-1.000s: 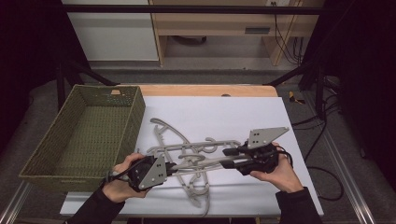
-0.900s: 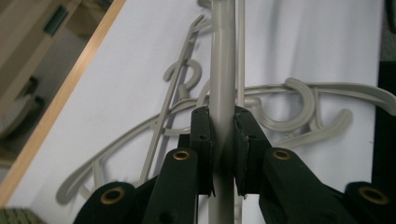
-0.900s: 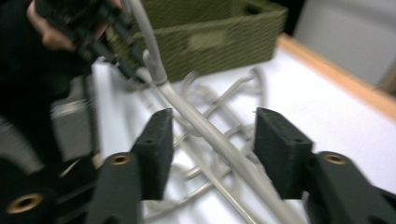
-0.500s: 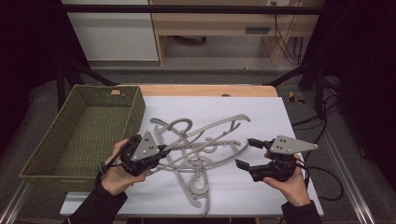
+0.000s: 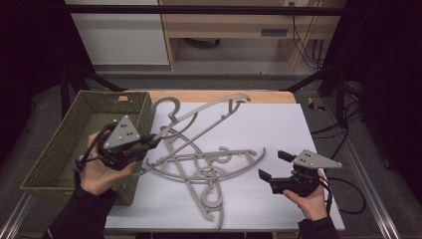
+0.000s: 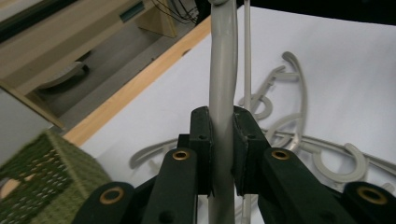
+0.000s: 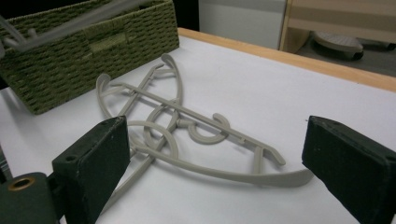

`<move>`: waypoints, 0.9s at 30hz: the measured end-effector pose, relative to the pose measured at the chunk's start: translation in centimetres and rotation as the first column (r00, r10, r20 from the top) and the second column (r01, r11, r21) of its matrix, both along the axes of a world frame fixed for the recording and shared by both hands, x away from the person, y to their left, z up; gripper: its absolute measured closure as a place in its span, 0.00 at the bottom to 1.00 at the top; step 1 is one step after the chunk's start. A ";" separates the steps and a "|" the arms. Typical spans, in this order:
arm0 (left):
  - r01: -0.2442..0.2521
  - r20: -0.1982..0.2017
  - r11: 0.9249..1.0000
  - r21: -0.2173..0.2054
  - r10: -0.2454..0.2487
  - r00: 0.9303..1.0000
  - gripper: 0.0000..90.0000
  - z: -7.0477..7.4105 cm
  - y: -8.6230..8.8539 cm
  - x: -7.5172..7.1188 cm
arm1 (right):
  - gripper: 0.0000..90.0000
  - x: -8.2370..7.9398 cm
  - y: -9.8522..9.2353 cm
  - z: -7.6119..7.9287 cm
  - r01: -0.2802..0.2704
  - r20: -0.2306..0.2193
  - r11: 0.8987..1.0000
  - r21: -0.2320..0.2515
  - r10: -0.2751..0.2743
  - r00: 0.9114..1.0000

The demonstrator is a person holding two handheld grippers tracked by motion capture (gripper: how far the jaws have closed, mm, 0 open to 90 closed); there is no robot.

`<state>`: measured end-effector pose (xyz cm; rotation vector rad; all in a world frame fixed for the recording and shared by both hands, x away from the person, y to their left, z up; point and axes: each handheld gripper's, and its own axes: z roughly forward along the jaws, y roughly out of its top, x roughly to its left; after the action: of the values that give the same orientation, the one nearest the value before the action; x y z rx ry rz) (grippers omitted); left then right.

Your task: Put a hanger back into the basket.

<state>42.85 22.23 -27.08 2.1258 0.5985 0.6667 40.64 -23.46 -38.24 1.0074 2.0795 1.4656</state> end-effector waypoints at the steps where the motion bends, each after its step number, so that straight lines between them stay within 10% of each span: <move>1: -0.006 0.000 1.000 -0.011 0.006 1.000 0.89 0.3 0.5 0.1 | 0.09 0.0 0.0 -0.1 0.004 -0.004 1.000 -0.001 -0.004 1.000; 15: -0.119 0.007 0.993 -0.022 0.119 0.993 0.89 1.5 8.0 1.9 | 0.09 0.1 0.0 -0.3 0.008 -0.015 1.000 -0.005 -0.008 1.000; 27: -0.224 -0.024 0.974 0.023 0.225 0.974 0.89 -0.4 14.6 3.7 | 0.09 0.1 0.1 -0.3 0.004 -0.018 1.000 0.000 -0.004 1.000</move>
<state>46.53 36.85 -27.48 2.1070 0.8596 0.7717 40.75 -23.34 -38.49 1.0274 2.0888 1.4606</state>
